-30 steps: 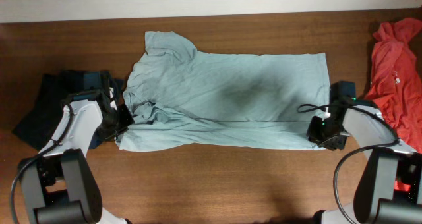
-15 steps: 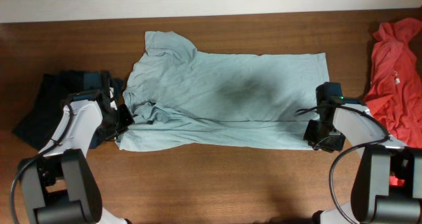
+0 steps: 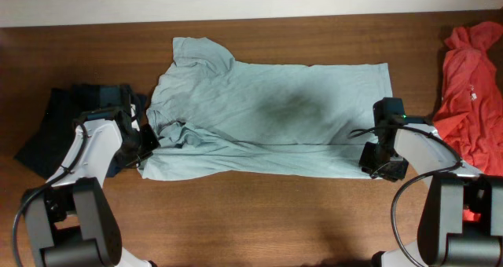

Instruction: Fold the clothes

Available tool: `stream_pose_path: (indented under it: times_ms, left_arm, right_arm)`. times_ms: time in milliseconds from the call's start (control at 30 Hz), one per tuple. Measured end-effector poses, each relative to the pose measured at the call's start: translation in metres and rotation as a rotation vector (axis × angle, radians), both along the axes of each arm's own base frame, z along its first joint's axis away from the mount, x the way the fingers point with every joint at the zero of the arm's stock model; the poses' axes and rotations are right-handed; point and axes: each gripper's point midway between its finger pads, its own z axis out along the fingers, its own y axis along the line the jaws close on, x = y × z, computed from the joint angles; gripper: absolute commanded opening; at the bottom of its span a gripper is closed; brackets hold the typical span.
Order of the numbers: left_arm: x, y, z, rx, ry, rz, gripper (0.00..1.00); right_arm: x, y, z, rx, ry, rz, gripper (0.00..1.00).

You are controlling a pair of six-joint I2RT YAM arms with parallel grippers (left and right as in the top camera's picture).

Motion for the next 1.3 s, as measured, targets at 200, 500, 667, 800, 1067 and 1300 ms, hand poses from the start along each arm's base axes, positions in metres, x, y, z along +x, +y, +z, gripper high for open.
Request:
stream_pose_path:
  times_ms: [200, 500, 667, 800, 1067, 1300]
  left_arm:
    - [0.000, 0.000, 0.000, 0.000, 0.000, 0.000, 0.00]
    - [0.000, 0.000, 0.000, 0.000, 0.000, 0.000, 0.00]
    - [0.000, 0.000, 0.000, -0.001, 0.000, 0.000, 0.00]
    - [0.000, -0.001, 0.000, -0.005, 0.000, -0.001, 0.00]
    - [0.000, 0.002, 0.000, 0.004, 0.001, 0.007, 0.00]
    - [-0.002, 0.013, 0.000, 0.003, 0.001, 0.044, 0.00]
  right_arm:
    - [-0.002, 0.000, -0.008, 0.004, 0.027, -0.002, 0.26]
    - [-0.003, -0.005, -0.011, -0.043, 0.066, -0.011, 0.11]
    - [-0.010, -0.013, -0.010, -0.091, 0.096, -0.033, 0.04]
    - [-0.012, -0.016, -0.009, -0.114, 0.102, -0.044, 0.04]
    - [0.003, -0.024, 0.002, -0.158, 0.062, -0.050, 0.04]
    - [0.002, -0.035, 0.006, -0.222, 0.062, -0.069, 0.04]
